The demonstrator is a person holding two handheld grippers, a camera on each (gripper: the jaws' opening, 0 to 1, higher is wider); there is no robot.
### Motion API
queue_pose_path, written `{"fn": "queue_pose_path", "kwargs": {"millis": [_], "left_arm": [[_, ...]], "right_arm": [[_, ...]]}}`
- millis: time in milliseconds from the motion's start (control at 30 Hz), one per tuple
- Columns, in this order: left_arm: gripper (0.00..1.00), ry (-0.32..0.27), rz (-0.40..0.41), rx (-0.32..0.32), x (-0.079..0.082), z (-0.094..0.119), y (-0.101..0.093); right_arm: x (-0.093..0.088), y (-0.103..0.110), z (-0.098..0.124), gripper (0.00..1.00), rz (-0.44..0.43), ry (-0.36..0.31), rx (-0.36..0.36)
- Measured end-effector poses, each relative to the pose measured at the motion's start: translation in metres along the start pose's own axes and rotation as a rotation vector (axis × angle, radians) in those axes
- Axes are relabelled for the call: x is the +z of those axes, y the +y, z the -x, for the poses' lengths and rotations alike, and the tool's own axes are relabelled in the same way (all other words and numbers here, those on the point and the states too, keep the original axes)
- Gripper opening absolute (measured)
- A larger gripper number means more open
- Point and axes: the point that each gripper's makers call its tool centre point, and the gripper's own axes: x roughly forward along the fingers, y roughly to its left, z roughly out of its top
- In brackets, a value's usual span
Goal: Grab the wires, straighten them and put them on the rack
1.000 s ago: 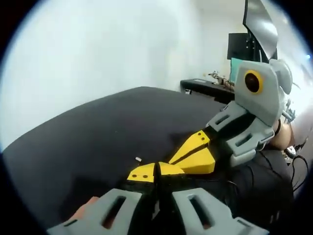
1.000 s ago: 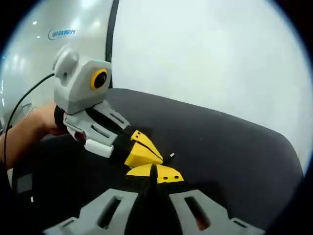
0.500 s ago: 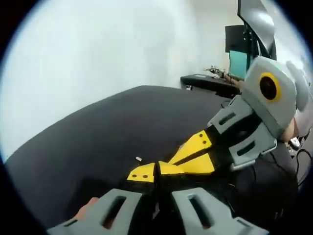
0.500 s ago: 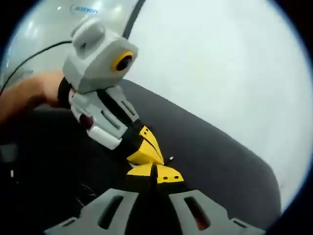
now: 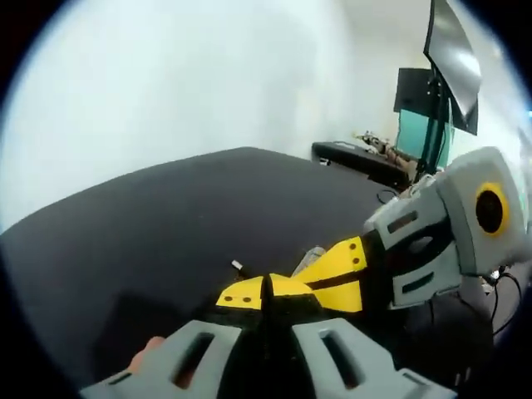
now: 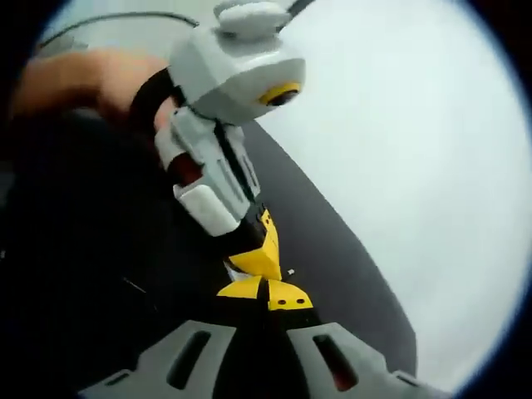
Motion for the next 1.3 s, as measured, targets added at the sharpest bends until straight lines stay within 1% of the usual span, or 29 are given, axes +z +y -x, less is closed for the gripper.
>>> {"fn": "queue_pose_path", "kwargs": {"millis": [33,67,133,167,200,233,267,300,333,367,400,433,467,500,533,600,633,800,867,933,1000,1033,1067,1133,1167,1200,1233,1267,1300], "left_arm": [[0.04,-0.003,-0.011,0.005,0.0,0.0,-0.001],[0.04,-0.005,-0.022,0.011,0.0,0.001,-0.002],[0.04,-0.015,-0.037,0.025,0.001,0.001,-0.002],[0.04,-0.028,-0.006,0.037,0.003,0.001,-0.001],[0.04,-0.038,0.013,0.044,0.003,0.001,0.0],[0.04,-0.045,0.022,0.038,0.003,0.002,0.001],[0.04,-0.042,0.037,0.03,0.002,0.002,0.0],[0.04,-0.04,0.028,0.029,0.003,0.002,0.001],[0.04,-0.033,0.027,0.027,0.003,0.001,0.001],[0.04,-0.022,0.024,0.025,0.003,0.001,0.001],[0.04,-0.016,0.004,0.022,0.002,0.001,0.001],[0.04,-0.015,0.001,0.021,0.002,0.001,0.001],[0.04,-0.016,0.0,0.02,0.002,0.001,0.001],[0.04,-0.017,0.001,0.017,0.002,0.001,0.001],[0.04,-0.019,-0.003,0.013,0.002,0.001,0.0],[0.04,-0.024,-0.012,0.004,0.002,0.001,0.001],[0.04,-0.026,-0.008,0.002,0.002,0.001,0.001],[0.04,-0.044,-0.008,-0.016,0.002,0.001,0.0],[0.04,-0.04,0.002,-0.022,0.002,0.001,0.0],[0.04,-0.034,-0.012,-0.018,0.002,0.0,-0.001],[0.04,-0.024,-0.039,-0.007,0.002,0.0,-0.002],[0.04,-0.02,-0.063,-0.002,0.002,0.0,-0.002],[0.04,-0.021,-0.08,0.004,0.003,0.0,-0.001],[0.04,-0.014,-0.072,0.004,0.002,0.0,-0.001],[0.04,-0.015,-0.072,0.006,0.002,0.0,-0.001],[0.04,-0.021,-0.067,0.012,0.003,0.0,0.0],[0.04,-0.031,-0.029,0.019,0.003,0.0,0.0],[0.04,-0.038,-0.017,0.018,0.003,0.001,0.001],[0.04,-0.042,-0.013,0.014,0.003,0.001,0.002]], "right_arm": [[0.001,0.0,0.0,0.0,0.022,-0.006,-0.006],[-0.001,0.002,0.002,0.0,0.009,-0.014,-0.012],[-0.001,-0.001,0.003,0.0,-0.066,-0.065,-0.003],[0.0,-0.004,0.004,0.0,-0.107,-0.096,0.01],[0.0,-0.006,0.004,0.0,-0.159,-0.118,0.022],[-0.003,-0.008,0.01,0.0,-0.273,-0.134,0.05],[-0.007,-0.007,0.016,0.0,-0.313,-0.107,0.102],[-0.006,-0.021,0.018,0.0,-0.363,-0.104,0.107],[0.0,-0.034,0.022,0.0,-0.466,-0.158,0.07],[0.0,-0.03,0.021,0.0,-0.462,-0.125,0.122],[-0.005,-0.027,0.02,0.0,-0.442,-0.084,0.131],[-0.004,-0.028,0.016,0.0,-0.431,-0.087,0.107],[-0.004,-0.028,0.014,0.0,-0.388,-0.081,0.093],[-0.001,-0.018,0.013,0.0,-0.358,-0.084,0.111],[0.0,-0.013,0.01,0.0,-0.369,-0.088,0.109],[-0.001,-0.008,0.005,0.0,-0.31,-0.07,0.117],[0.0,-0.009,0.002,0.0,-0.305,-0.077,0.096],[-0.002,-0.008,0.005,0.0,-0.302,-0.072,0.095],[-0.002,-0.008,0.006,0.0,-0.302,-0.075,0.094],[-0.001,-0.006,0.004,0.0,-0.282,-0.072,0.093],[-0.001,-0.005,0.004,0.0,-0.165,-0.058,0.076],[0.0,-0.002,0.004,0.0,-0.112,-0.035,0.063],[0.0,0.0,0.003,0.0,-0.126,-0.019,0.063],[-0.003,-0.004,0.004,0.0,-0.129,0.007,0.072],[-0.004,-0.002,0.003,0.0,-0.16,0.013,0.084],[-0.005,-0.003,0.003,0.0,-0.196,0.007,0.1],[-0.006,-0.005,0.002,0.0,-0.215,-0.003,0.114],[-0.008,-0.007,0.003,0.0,-0.205,-0.008,0.116],[-0.003,-0.006,0.0,0.0,-0.188,-0.035,0.13]]}}
